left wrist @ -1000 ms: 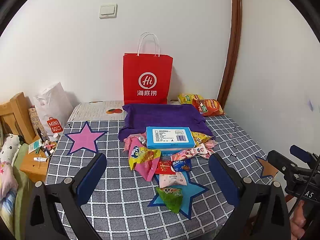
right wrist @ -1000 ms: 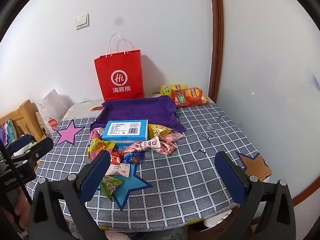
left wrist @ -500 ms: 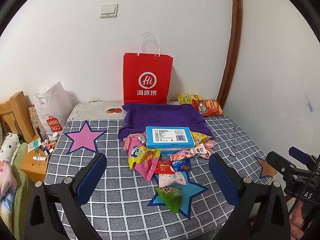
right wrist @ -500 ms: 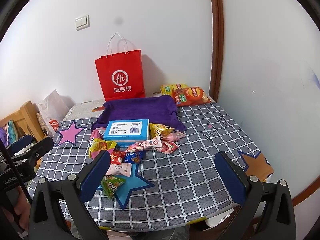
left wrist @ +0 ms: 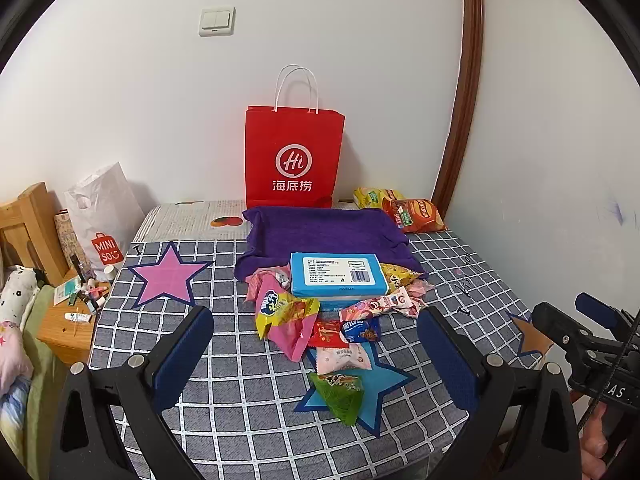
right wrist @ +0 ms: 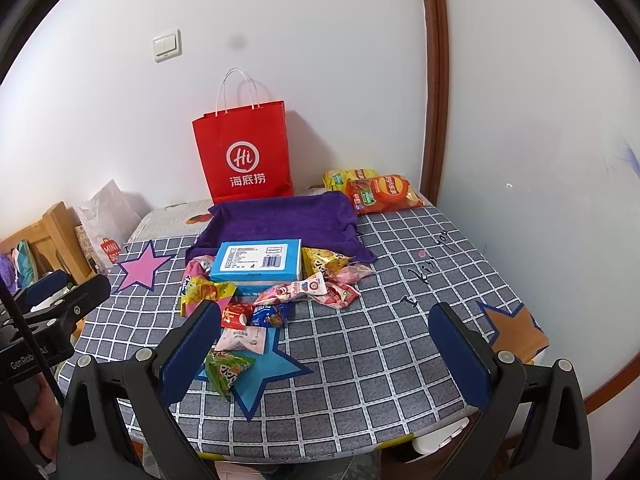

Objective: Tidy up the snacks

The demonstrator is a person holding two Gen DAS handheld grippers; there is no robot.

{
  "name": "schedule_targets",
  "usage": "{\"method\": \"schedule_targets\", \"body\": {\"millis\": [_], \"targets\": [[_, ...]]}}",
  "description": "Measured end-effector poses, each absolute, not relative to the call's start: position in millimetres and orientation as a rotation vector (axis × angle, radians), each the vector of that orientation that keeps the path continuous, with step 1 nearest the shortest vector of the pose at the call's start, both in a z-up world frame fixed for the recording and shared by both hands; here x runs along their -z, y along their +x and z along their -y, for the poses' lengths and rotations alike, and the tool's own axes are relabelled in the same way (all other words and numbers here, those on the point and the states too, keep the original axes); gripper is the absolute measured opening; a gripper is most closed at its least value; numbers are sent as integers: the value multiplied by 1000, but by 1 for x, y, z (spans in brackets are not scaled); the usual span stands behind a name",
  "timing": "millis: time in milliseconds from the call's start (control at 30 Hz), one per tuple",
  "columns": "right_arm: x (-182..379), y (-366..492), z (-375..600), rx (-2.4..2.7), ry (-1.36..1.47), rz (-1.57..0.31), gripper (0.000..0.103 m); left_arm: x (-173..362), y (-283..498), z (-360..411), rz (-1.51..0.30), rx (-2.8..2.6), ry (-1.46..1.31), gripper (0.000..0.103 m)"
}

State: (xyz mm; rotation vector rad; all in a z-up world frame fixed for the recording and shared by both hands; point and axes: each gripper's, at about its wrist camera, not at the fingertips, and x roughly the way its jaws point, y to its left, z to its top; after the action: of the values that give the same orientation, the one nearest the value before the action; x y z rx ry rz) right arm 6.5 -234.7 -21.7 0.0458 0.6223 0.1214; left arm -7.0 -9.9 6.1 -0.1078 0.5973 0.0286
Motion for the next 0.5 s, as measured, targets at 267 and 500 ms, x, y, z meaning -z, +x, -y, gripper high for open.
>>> {"method": "schedule_targets", "body": {"millis": [267, 500], "targets": [[21, 5, 235, -124, 49, -622, 102, -5, -8, 11, -594, -25, -109, 102], [20, 4, 234, -127, 50, -621, 102, -3, -9, 13, -592, -18, -108, 102]]}}
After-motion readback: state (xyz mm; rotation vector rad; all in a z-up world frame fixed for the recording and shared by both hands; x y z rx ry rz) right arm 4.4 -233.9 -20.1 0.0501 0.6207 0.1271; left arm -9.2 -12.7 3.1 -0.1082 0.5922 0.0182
